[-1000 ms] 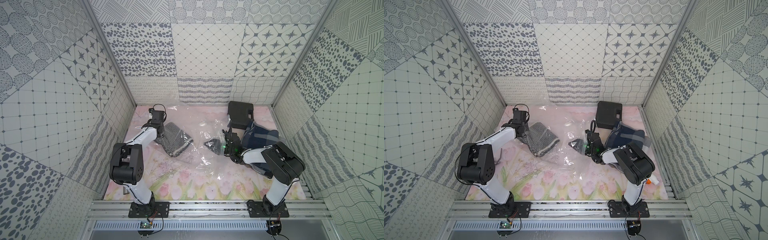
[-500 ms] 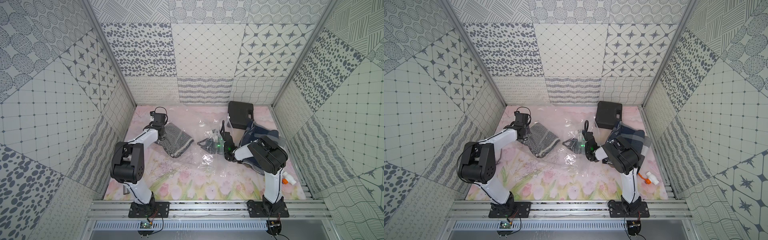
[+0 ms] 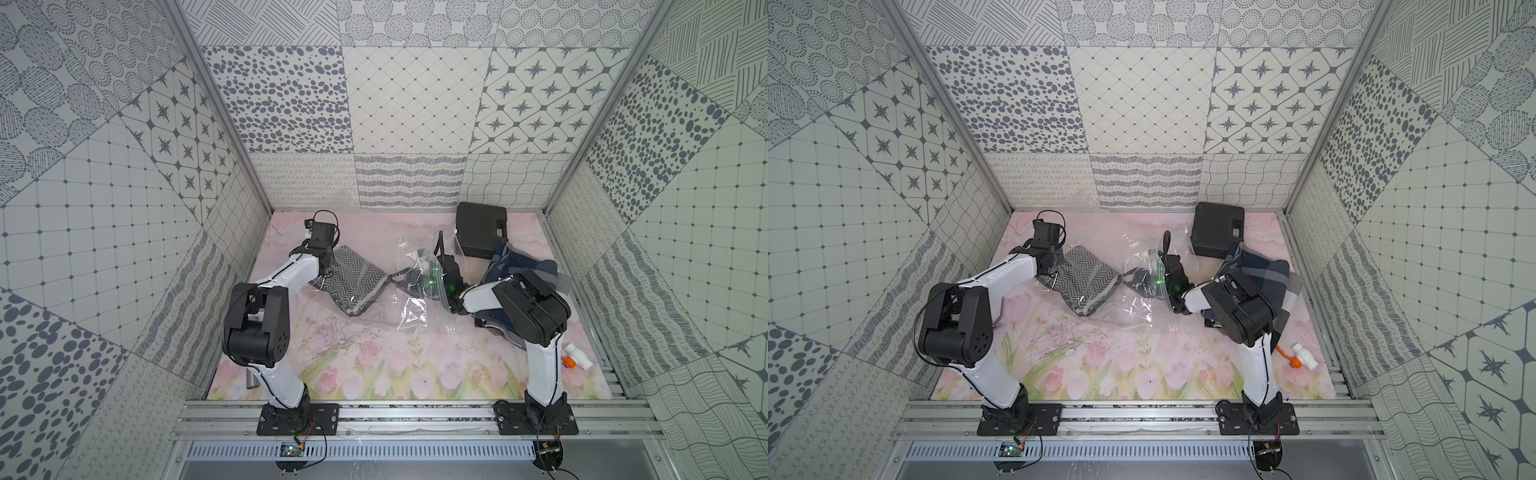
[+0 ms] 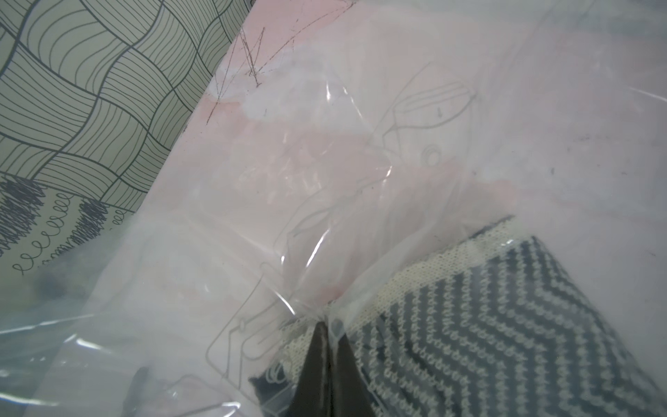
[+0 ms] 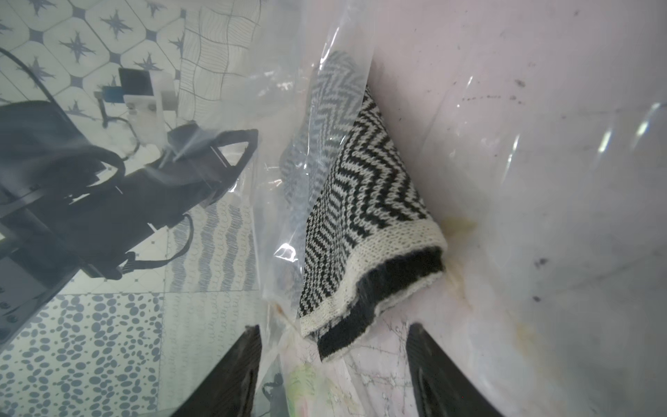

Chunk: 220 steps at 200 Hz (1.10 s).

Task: Take the blanket out of the vacuum bag
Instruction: Take out the blanket from the vacuum bag.

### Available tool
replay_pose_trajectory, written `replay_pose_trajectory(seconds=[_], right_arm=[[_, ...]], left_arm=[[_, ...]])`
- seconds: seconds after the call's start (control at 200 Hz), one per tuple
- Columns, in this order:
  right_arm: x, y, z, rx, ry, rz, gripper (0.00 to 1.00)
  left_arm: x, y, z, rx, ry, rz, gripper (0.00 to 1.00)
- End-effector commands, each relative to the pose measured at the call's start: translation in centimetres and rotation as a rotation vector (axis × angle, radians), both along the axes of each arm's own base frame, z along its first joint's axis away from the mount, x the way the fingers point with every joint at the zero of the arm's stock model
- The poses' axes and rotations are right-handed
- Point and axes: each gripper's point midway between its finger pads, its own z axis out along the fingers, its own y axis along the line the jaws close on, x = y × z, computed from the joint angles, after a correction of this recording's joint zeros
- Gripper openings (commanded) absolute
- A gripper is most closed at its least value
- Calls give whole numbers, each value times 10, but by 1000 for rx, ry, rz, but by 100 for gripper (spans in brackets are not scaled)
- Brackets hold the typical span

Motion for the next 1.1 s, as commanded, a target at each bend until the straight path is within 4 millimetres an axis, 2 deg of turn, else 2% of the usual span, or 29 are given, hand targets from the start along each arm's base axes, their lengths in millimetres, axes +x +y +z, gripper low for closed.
replay_pose_trajectory(seconds=[0.0, 0.135, 0.22, 0.485, 0.855, 0.961, 1.096], right_arm=[[2, 8, -11, -19, -13, 38, 68], [7, 9, -26, -25, 11, 36, 71], [10, 11, -28, -8, 16, 32, 71], [15, 6, -46, -115, 25, 18, 71], [33, 29, -53, 54, 79, 18, 62], [39, 34, -50, 73, 85, 18, 51], [36, 38, -53, 47, 102, 35, 36]], left_arm=[[-5, -17, 6, -53, 14, -43, 0], [-8, -15, 23, -24, -18, -57, 0], [-10, -12, 29, -9, -37, -59, 0], [-7, -14, 26, -17, -34, -63, 0], [-8, -12, 25, 3, -23, -65, 0], [-7, -11, 27, 13, -22, -67, 0], [-6, -12, 30, 5, -33, -68, 0]])
